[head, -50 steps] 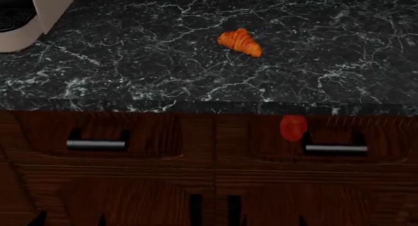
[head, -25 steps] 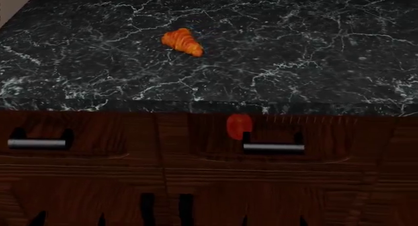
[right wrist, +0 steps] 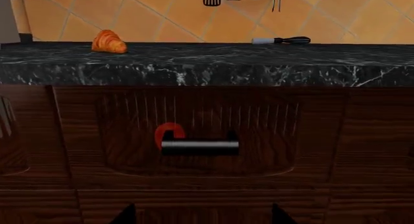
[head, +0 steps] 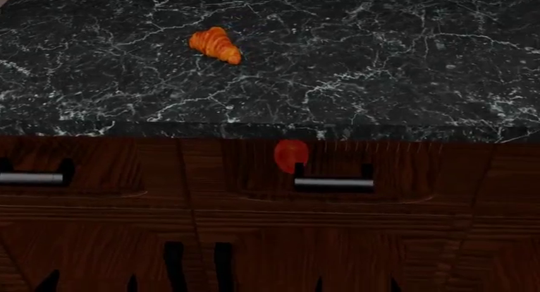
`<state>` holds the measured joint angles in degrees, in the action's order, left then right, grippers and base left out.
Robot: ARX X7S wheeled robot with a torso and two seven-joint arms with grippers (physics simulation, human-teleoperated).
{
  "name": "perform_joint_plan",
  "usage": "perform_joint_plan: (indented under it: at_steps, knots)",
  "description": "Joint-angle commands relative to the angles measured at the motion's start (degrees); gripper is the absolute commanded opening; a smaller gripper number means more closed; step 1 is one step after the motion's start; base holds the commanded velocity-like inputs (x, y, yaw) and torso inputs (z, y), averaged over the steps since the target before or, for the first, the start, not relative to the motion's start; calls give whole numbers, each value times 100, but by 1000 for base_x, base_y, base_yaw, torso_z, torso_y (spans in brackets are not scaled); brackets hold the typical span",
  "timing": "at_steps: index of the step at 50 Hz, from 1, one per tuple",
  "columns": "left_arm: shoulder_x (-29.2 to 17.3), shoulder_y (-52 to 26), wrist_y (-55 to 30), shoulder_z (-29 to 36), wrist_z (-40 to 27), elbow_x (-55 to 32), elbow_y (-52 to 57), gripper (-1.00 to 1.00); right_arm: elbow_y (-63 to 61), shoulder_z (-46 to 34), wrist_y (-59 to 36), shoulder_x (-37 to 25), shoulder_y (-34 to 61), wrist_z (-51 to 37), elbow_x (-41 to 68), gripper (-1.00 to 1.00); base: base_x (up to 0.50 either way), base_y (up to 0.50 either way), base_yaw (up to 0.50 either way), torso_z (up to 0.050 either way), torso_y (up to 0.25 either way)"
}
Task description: Open the right drawer.
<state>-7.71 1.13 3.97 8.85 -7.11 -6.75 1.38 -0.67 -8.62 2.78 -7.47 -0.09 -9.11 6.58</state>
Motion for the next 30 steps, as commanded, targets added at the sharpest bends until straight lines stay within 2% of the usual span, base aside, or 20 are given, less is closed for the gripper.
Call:
perform_joint_plan:
  at_steps: [1,30]
  knots:
    - [-67,0,8,99,-64,49,9,100,20,-61,10,-43,16,-57,39,100,0,0,0,0,-250]
    - [-167,-13,91,230,-164,-14,-5,100,12,-170,61,-146,20,-177,137,100,-1,0,0,0,-245]
